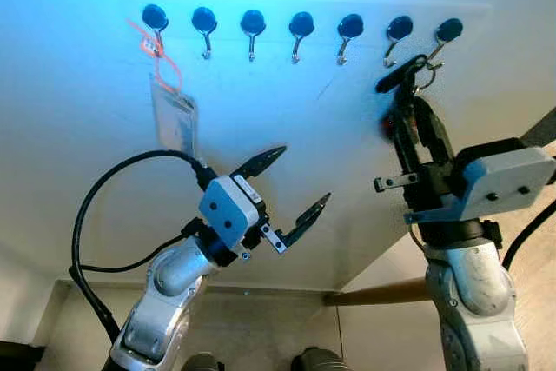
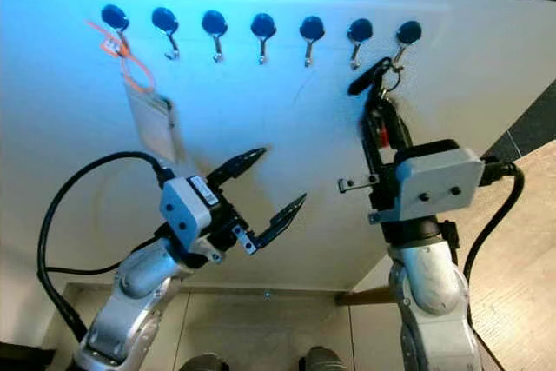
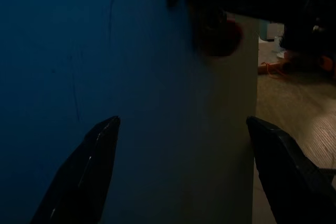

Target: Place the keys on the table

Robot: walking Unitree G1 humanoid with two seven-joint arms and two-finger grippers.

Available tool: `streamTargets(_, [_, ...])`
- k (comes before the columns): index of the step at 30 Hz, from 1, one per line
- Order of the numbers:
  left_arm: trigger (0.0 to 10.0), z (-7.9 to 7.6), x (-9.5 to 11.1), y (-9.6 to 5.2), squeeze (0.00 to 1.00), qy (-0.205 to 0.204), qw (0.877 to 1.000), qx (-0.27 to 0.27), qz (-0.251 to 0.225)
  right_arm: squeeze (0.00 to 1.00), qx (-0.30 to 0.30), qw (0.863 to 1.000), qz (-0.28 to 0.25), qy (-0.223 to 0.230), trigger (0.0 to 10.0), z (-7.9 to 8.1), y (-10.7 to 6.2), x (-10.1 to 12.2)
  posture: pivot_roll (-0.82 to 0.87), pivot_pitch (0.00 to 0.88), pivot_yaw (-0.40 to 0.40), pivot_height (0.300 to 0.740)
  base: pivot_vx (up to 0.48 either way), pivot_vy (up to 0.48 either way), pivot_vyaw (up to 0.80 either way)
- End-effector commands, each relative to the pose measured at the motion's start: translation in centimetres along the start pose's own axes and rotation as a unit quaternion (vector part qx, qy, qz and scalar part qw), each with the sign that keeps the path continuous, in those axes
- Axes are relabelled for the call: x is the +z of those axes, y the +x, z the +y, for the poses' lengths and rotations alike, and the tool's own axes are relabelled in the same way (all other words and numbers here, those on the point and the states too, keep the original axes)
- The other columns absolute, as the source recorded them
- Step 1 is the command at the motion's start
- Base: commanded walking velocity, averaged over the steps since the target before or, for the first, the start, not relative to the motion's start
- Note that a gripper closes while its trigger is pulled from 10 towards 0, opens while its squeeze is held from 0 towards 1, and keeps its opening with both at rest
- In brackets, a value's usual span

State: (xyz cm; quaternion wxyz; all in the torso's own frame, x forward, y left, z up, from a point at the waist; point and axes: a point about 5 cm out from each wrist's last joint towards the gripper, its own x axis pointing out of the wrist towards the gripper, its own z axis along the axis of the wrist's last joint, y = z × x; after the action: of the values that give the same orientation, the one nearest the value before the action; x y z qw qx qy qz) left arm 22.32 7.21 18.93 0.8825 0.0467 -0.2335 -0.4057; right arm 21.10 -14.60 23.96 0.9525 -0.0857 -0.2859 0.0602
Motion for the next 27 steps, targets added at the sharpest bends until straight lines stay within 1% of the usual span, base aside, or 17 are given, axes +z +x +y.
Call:
streamTargets(1, [10.0,-0.4,0.6,0.4,0.00,-0.007,1.000,-0.004,-0.016,0.00,0.002,1.000,0.024,-0.001,2.4,0.0,-0.3,-0.9,0.03,0.107,-0.044,0.740,0.000,0.000,0.00])
streamTargets(7, [10.0,-0.4,0.8,0.4,0.00,-0.007,1.000,-0.007,-0.017,0.00,-0.001,1.000,0.019,-0.001,1.6,0.0,-0.4,-0.7,0.02,0.105,-0.043,0.740,0.000,0.000,0.00])
streamTargets(9, [10.0,-0.4,0.7,0.4,0.00,-0.006,1.000,-0.007,-0.017,0.00,-0.003,1.000,0.010,0.000,0.9,0.0,-0.4,-0.3,0.02,0.105,-0.043,0.740,0.000,0.000,0.00])
streamTargets(10, [10.0,-0.4,0.7,0.4,0.00,-0.006,1.000,-0.007,-0.017,0.00,-0.003,1.000,0.010,0.000,0.9,0.0,-0.4,-0.3,0.02,0.105,-0.043,0.740,0.000,0.000,0.00])
streamTargets(12, [10.0,-0.4,0.8,0.4,0.00,-0.006,1.000,-0.008,-0.017,0.00,-0.004,1.000,-0.006,0.000,0.3,0.0,-0.2,0.3,0.02,0.107,-0.043,0.740,0.000,0.000,0.00])
streamTargets(13, [10.0,-0.4,0.8,0.4,0.00,-0.006,1.000,-0.008,-0.017,0.00,-0.004,1.000,-0.006,0.000,0.3,0.0,-0.2,0.3,0.02,0.107,-0.043,0.740,0.000,0.000,0.00])
streamTargets(14, [10.0,-0.5,0.8,0.4,0.00,-0.006,1.000,-0.008,-0.017,0.00,-0.004,1.000,-0.016,0.000,0.0,0.1,0.0,0.7,0.02,0.107,-0.043,0.740,0.000,0.000,0.00])
streamTargets(17, [10.0,-0.5,0.8,0.4,0.00,-0.007,1.000,-0.009,-0.016,0.00,-0.011,0.999,-0.040,0.001,0.0,0.0,0.4,1.7,0.02,0.108,-0.042,0.740,0.000,0.000,0.00])
streamTargets(20, [10.0,-0.6,0.8,0.4,0.00,-0.007,1.000,-0.010,-0.015,0.00,-0.017,0.999,-0.046,0.000,0.0,-0.1,0.5,2.0,0.02,0.109,-0.042,0.740,0.000,0.000,0.00])
streamTargets(21, [10.0,-0.6,0.8,0.4,0.00,-0.007,1.000,-0.010,-0.014,0.00,-0.019,0.999,-0.045,0.000,1.4,-0.1,0.4,2.0,0.02,0.109,-0.042,0.740,0.000,0.000,0.00])
streamTargets(22, [10.0,-0.6,0.8,0.4,0.00,-0.007,1.000,-0.010,-0.014,0.00,-0.019,0.999,-0.045,0.000,1.4,-0.1,0.4,2.0,0.02,0.109,-0.042,0.740,0.000,0.000,0.00])
streamTargets(23, [10.0,-0.6,0.7,0.4,0.00,-0.007,1.000,-0.010,-0.014,0.00,-0.021,0.999,-0.041,-0.002,3.0,-0.1,0.3,1.8,0.02,0.111,-0.042,0.740,0.000,0.000,0.00])
streamTargets(24, [10.0,-0.6,0.7,0.4,0.00,-0.007,1.000,-0.011,-0.013,0.32,-0.023,0.999,-0.035,-0.005,10.0,-0.2,0.0,1.6,0.02,0.111,-0.042,0.740,0.000,0.000,0.00])
streamTargets(25, [10.0,-0.6,0.7,0.4,0.00,-0.008,1.000,-0.011,-0.012,0.59,-0.028,0.999,-0.030,-0.010,10.0,-0.3,-0.2,1.5,0.02,0.111,-0.042,0.740,0.000,0.000,0.00])
streamTargets(27, [10.0,-0.7,0.7,0.4,0.00,-0.008,1.000,-0.012,-0.012,0.58,-0.036,0.999,-0.024,-0.019,10.0,-0.4,-0.4,1.3,0.02,0.111,-0.042,0.740,0.000,0.000,0.00])
